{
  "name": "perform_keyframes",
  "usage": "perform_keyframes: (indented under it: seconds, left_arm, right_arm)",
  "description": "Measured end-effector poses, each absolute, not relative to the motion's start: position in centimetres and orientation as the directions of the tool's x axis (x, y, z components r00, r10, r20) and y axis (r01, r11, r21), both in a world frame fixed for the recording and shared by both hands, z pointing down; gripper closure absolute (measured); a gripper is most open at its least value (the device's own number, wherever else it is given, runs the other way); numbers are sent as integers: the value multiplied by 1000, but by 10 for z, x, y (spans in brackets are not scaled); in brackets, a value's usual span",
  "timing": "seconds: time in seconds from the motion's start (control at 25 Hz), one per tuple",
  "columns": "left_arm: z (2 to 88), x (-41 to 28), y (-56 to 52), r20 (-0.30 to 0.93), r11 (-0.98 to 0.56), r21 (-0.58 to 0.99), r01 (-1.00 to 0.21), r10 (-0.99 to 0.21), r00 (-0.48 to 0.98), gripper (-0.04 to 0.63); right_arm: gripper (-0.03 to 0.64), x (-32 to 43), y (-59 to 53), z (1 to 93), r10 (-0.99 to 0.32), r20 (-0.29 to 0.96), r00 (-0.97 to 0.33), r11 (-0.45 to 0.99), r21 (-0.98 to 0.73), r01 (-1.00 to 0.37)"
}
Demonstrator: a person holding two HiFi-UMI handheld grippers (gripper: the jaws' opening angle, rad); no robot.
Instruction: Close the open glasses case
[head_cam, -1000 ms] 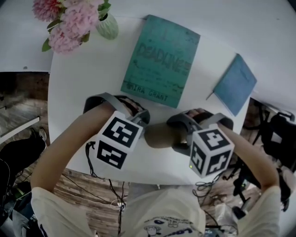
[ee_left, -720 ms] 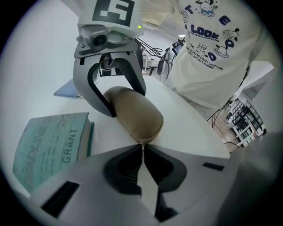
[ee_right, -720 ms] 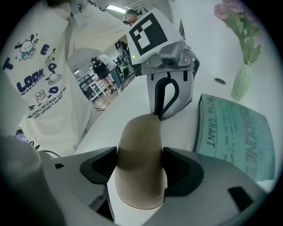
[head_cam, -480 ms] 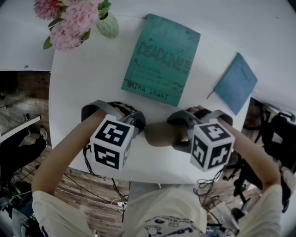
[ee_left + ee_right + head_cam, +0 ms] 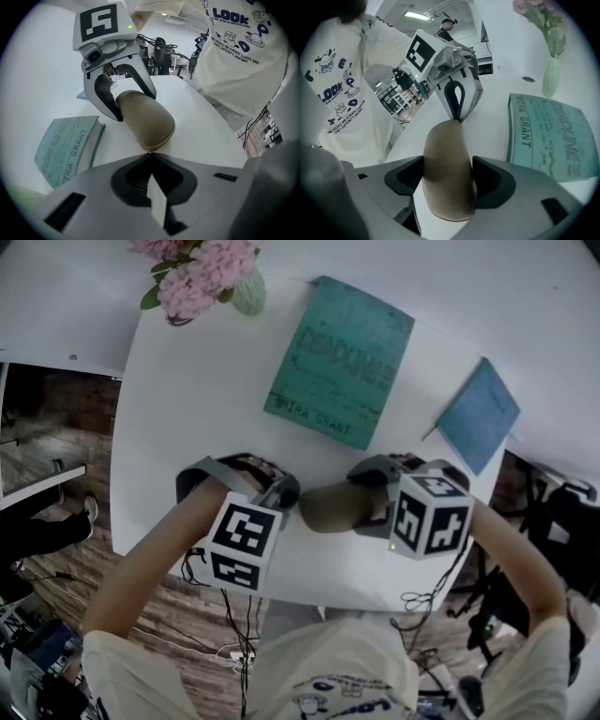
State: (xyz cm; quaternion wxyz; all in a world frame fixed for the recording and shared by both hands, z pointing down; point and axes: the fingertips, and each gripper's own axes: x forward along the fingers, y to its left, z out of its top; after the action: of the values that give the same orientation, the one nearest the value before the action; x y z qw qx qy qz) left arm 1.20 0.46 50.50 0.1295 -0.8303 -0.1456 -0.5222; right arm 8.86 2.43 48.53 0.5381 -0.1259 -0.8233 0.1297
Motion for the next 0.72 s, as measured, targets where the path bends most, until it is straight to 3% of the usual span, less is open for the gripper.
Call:
perform_keyframes:
  seconds: [0.16, 0.36, 0.72]
  left_arm:
    - [505, 9, 12, 902, -947, -70, 313, 73, 425, 594]
    - [506, 10, 53, 873, -971, 10, 238, 124, 472, 594]
    - [504, 26, 73, 835, -972, 9, -233, -121, 536, 594]
  right_arm:
    - [301, 88, 27, 486, 356, 859, -368, 932, -354, 74]
    - [301, 89, 27, 488, 357, 864, -355, 932, -357, 69]
    - [299, 88, 30, 487, 314, 871, -377, 933, -357, -47]
